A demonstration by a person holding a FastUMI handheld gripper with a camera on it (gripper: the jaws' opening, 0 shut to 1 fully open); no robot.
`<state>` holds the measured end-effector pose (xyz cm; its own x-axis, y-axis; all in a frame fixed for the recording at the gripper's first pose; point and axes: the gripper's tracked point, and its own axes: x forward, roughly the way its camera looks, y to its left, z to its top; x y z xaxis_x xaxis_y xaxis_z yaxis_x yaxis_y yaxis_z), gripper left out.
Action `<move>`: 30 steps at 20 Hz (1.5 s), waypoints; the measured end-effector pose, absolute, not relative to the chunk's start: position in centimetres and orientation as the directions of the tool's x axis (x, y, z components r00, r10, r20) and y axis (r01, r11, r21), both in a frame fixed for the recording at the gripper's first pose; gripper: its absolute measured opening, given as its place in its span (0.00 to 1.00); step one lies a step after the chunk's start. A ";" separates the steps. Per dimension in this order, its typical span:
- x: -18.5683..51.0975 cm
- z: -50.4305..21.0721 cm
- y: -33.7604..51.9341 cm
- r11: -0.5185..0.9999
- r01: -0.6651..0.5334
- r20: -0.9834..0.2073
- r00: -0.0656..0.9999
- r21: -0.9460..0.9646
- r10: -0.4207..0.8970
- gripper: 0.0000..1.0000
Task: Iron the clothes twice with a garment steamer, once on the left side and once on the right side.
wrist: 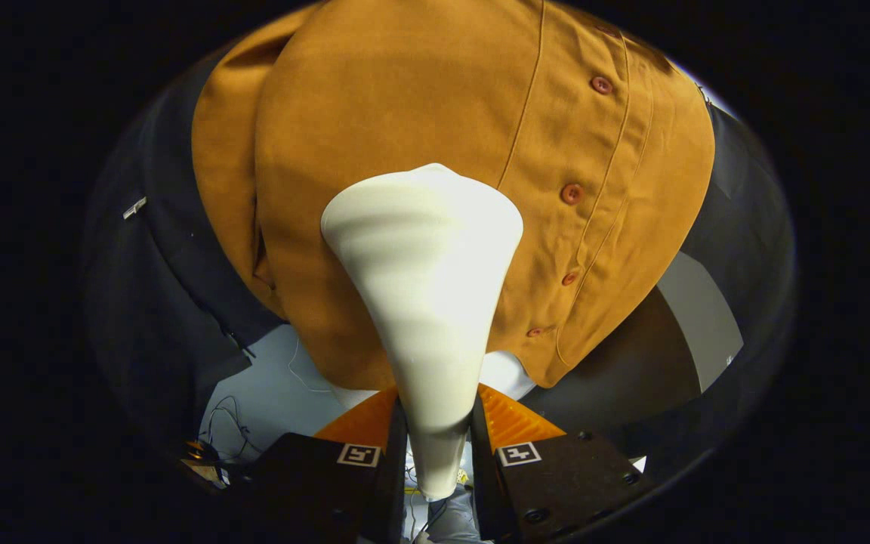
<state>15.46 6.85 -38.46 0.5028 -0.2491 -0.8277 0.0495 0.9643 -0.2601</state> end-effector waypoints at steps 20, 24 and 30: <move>9.2 -26.5 2.0 0.968 0.170 -0.730 0.636 -0.182 -0.249 0.41; 7.5 -21.6 0.7 0.968 0.197 -0.660 0.708 -0.157 -0.251 0.41; 5.2 -14.5 -1.8 0.964 0.233 -0.556 0.789 -0.125 -0.263 0.41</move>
<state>5.22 -1.80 -14.49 0.7888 -0.2628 -0.5557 0.2332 0.9644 -0.1251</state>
